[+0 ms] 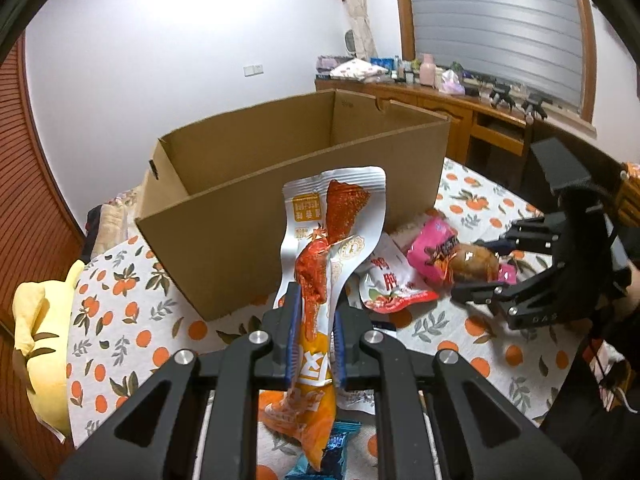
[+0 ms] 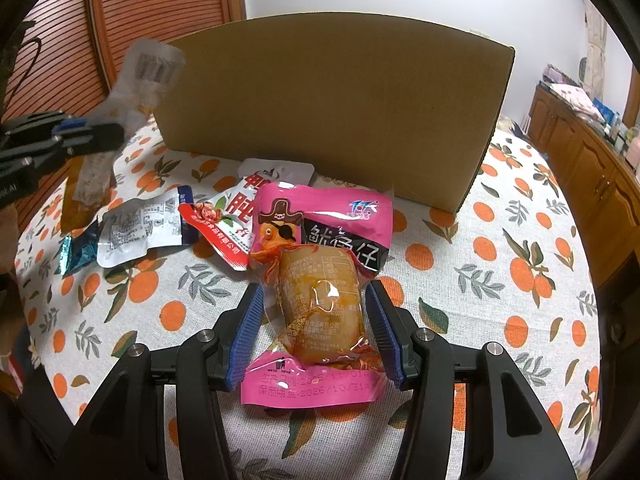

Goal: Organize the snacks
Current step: 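Grasp the orange-red long pouch with the left tool and lift, then carry both packs over the box and open both tools to drop them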

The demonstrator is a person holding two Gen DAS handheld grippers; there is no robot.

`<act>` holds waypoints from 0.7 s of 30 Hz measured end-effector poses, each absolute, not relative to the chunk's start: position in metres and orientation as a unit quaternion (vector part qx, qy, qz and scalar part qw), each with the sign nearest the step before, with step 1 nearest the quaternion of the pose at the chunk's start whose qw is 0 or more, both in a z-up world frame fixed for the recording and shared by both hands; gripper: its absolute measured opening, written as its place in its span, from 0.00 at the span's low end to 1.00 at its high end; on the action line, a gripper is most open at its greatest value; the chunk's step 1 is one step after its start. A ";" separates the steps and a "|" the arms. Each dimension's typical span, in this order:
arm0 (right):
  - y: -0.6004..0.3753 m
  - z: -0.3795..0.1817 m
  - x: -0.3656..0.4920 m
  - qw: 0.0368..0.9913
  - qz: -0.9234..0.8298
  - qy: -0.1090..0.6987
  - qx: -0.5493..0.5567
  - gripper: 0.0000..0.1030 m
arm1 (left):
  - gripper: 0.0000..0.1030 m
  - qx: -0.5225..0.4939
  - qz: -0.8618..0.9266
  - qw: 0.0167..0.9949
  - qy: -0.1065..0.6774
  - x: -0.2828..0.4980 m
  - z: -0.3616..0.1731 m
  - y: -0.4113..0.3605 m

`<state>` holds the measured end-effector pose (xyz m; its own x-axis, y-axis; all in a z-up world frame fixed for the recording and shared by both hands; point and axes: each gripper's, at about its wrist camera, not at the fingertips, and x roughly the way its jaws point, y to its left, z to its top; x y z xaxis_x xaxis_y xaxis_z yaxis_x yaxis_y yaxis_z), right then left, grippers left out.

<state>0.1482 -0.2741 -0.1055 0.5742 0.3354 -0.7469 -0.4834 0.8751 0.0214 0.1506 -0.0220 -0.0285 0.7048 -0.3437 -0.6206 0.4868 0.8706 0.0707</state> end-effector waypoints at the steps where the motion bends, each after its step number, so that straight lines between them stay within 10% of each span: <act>1: -0.274 -0.105 0.148 0.883 0.231 0.398 -0.093 0.52 | 0.11 0.113 -0.227 0.917 0.308 0.150 -0.027 -0.021; 21: -0.280 -0.099 0.141 0.900 0.219 0.368 -0.079 0.43 | 0.11 0.078 -0.221 0.926 0.297 0.147 -0.012 -0.009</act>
<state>0.1409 -0.2801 -0.0990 0.6332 0.3363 -0.6971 -0.4530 0.8913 0.0185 0.1474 -0.0093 -0.0118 0.7261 -0.3625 -0.5843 0.4551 0.8904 0.0131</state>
